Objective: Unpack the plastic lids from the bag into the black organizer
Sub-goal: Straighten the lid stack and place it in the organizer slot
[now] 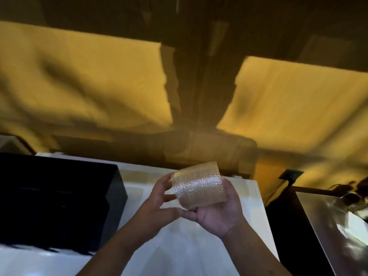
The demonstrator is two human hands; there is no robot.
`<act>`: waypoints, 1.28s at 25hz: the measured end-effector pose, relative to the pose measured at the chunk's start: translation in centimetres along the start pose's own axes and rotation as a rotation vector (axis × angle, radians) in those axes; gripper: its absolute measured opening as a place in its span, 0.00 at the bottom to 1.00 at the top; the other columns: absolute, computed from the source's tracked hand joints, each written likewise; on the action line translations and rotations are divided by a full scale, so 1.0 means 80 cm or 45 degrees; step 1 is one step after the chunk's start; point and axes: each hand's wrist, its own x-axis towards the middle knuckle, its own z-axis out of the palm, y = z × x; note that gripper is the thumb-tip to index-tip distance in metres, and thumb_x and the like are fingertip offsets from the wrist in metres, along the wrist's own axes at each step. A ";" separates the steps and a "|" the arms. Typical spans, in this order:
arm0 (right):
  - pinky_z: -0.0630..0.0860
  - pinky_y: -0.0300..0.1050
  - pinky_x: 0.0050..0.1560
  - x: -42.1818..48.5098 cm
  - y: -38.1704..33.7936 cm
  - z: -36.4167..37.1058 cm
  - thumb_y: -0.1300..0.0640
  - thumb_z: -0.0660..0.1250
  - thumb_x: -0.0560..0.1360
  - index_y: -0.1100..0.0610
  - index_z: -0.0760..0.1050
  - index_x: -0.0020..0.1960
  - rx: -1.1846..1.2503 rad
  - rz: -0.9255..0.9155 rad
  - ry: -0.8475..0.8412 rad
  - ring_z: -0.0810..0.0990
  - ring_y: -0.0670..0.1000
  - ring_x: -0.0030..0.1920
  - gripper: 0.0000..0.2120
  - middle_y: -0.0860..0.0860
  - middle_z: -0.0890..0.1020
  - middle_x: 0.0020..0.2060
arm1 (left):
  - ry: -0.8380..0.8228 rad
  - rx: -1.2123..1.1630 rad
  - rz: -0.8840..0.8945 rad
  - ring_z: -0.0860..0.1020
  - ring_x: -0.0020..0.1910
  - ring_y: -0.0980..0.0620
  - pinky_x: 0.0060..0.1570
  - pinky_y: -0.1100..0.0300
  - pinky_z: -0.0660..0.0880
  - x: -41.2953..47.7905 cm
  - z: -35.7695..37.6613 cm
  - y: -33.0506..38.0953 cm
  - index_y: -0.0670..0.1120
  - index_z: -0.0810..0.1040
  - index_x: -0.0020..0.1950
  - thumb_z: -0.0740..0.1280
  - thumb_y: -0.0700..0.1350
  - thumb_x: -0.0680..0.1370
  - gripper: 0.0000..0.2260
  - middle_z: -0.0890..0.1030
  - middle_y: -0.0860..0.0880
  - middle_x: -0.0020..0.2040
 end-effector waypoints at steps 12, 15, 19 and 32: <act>0.59 0.69 0.76 0.017 0.065 0.058 0.45 0.55 0.86 0.61 0.65 0.79 -0.354 0.089 0.486 0.66 0.70 0.76 0.28 0.67 0.69 0.76 | 0.068 -0.178 0.243 0.83 0.55 0.60 0.46 0.64 0.82 -0.040 -0.052 0.033 0.66 0.74 0.64 0.83 0.50 0.62 0.35 0.80 0.68 0.54; 0.73 0.65 0.68 0.007 0.059 0.070 0.51 0.58 0.87 0.48 0.70 0.77 -0.709 -0.121 0.700 0.79 0.64 0.68 0.18 0.60 0.80 0.69 | 0.105 -0.139 0.220 0.82 0.54 0.64 0.45 0.66 0.81 -0.050 -0.056 0.038 0.67 0.73 0.63 0.83 0.52 0.63 0.33 0.78 0.70 0.52; 0.86 0.48 0.50 0.000 0.057 0.095 0.45 0.56 0.86 0.29 0.74 0.66 -1.363 -0.309 0.814 0.85 0.45 0.56 0.15 0.37 0.84 0.57 | 0.115 -0.100 0.156 0.80 0.52 0.66 0.45 0.66 0.82 -0.061 -0.047 0.045 0.69 0.73 0.61 0.83 0.50 0.65 0.31 0.77 0.71 0.50; 0.82 0.67 0.59 -0.076 0.069 0.108 0.50 0.81 0.71 0.41 0.73 0.68 -0.876 -0.029 0.281 0.84 0.64 0.59 0.30 0.52 0.84 0.57 | 0.196 -0.030 0.016 0.87 0.51 0.49 0.44 0.56 0.84 -0.151 0.001 0.066 0.61 0.76 0.66 0.84 0.46 0.63 0.34 0.84 0.55 0.53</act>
